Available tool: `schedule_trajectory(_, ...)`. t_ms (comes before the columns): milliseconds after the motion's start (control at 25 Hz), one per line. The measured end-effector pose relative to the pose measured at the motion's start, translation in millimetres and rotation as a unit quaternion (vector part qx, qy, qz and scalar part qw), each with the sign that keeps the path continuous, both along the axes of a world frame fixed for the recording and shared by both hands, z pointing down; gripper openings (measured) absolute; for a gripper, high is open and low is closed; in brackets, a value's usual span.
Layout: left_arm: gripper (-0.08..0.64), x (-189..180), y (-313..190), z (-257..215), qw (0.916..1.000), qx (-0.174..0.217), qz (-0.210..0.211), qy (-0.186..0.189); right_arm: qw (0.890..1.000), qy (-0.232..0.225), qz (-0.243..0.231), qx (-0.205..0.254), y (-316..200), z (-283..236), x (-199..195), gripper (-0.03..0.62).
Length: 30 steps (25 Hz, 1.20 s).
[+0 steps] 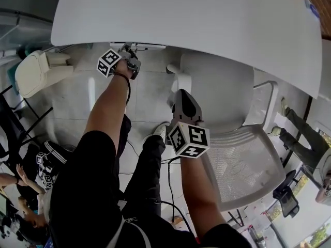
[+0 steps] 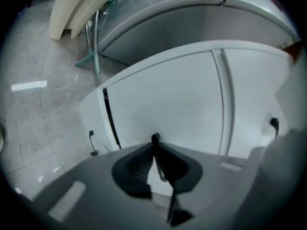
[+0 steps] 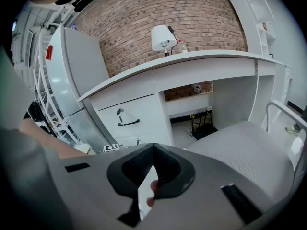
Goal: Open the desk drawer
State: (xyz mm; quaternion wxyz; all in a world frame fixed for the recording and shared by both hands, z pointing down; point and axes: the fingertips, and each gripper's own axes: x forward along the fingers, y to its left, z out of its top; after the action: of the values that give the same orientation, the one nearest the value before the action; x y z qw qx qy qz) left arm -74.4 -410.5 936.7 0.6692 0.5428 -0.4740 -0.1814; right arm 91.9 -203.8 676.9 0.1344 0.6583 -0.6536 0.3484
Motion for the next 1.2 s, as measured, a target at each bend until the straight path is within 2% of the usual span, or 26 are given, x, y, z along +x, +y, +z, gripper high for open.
schedule_trajectory(200,0.018,0,1,-3,0.9996,0.008,-0.012,0.023,1.0,-0.002,0.001,0.007,-1,0,2,-0.005)
schedule_trajectory(520,0.017,-4,28,-6,0.9992,0.003,-0.006,0.04,1.0,-0.005,-0.01,0.005,2,0,-8,-0.005)
schedule_trajectory(960,0.017,-21,95,-3,0.9984,-0.027,0.0,0.05,0.999,-0.012,-0.029,0.011,2,-3,-23,-0.005)
schedule_trajectory(1120,0.026,-21,101,-1,0.9975,-0.041,0.004,0.057,0.999,-0.018,-0.036,0.005,4,1,-32,-0.005)
schedule_trajectory(1200,0.045,-21,101,-6,0.9981,-0.034,0.019,0.048,0.999,-0.017,-0.039,0.005,4,1,-34,-0.005)
